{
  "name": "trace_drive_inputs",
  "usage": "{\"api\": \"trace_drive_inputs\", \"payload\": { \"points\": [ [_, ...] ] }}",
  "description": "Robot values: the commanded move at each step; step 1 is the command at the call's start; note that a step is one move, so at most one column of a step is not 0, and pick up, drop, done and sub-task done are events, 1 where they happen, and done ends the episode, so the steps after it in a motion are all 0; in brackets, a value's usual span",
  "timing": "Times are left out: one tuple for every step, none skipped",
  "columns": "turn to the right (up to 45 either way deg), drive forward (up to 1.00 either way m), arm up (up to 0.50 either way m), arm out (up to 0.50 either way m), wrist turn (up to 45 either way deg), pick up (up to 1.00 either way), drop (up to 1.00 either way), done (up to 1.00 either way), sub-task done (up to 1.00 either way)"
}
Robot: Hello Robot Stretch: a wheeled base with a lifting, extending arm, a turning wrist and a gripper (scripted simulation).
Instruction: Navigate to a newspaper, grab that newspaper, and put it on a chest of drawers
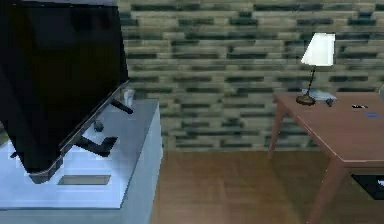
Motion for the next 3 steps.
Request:
{"api": "trace_drive_inputs", "payload": {
  "points": [
    [-45.0,0.00,0.00,0.00,0.0,0.00,0.00,0.00,0.00],
    [-45.0,0.00,0.00,0.00,0.0,0.00,0.00,0.00,0.00],
    [-30.0,0.00,0.00,0.00,0.0,0.00,0.00,0.00,0.00]
  ]
}}
